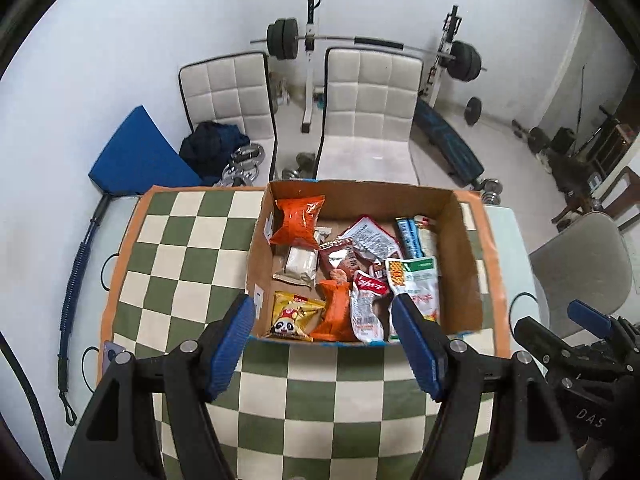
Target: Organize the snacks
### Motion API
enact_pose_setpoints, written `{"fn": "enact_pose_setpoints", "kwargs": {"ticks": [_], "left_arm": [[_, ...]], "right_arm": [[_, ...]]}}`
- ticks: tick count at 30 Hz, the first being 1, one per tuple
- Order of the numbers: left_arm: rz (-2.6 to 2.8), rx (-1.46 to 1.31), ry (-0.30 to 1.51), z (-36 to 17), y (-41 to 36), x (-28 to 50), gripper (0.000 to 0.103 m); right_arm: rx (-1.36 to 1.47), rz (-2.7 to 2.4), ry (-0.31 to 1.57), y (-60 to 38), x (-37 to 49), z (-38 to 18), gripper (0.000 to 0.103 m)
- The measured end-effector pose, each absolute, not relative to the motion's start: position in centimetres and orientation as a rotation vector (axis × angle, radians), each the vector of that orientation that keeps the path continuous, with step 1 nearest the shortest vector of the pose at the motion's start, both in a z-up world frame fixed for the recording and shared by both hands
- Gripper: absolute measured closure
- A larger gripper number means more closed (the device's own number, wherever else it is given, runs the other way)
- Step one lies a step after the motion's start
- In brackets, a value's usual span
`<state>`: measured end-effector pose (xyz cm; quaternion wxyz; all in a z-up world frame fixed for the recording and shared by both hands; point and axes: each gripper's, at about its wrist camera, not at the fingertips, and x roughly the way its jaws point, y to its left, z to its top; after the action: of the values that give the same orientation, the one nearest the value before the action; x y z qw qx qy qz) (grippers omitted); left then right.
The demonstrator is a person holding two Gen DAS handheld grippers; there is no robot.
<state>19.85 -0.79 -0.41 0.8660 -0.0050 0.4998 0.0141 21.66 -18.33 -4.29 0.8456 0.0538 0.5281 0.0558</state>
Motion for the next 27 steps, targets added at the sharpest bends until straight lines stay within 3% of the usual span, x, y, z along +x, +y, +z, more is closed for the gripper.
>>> {"fn": "enact_pose_setpoints", "kwargs": {"ticks": [21, 22, 24, 27], "left_arm": [[0.0, -0.015, 0.913, 6.7, -0.7, 10.1, 0.033], [0.001, -0.014, 0.91, 6.8, -0.8, 9.8, 0.032], [0.0, -0.014, 0.903, 6.9, -0.8, 9.6, 0.016], [-0.003, -0.017, 0.892, 6.8, -1.0, 9.7, 0.011]], "right_arm": [[0.091, 0.131, 0.941, -18.6, 8.4, 6.8, 0.005], [0.086, 0.132, 0.937, -18.6, 8.1, 7.0, 0.004], [0.068, 0.132, 0.931, -18.4, 7.8, 7.3, 0.004], [0.067, 0.122, 0.92, -18.5, 7.7, 7.4, 0.002]]}}
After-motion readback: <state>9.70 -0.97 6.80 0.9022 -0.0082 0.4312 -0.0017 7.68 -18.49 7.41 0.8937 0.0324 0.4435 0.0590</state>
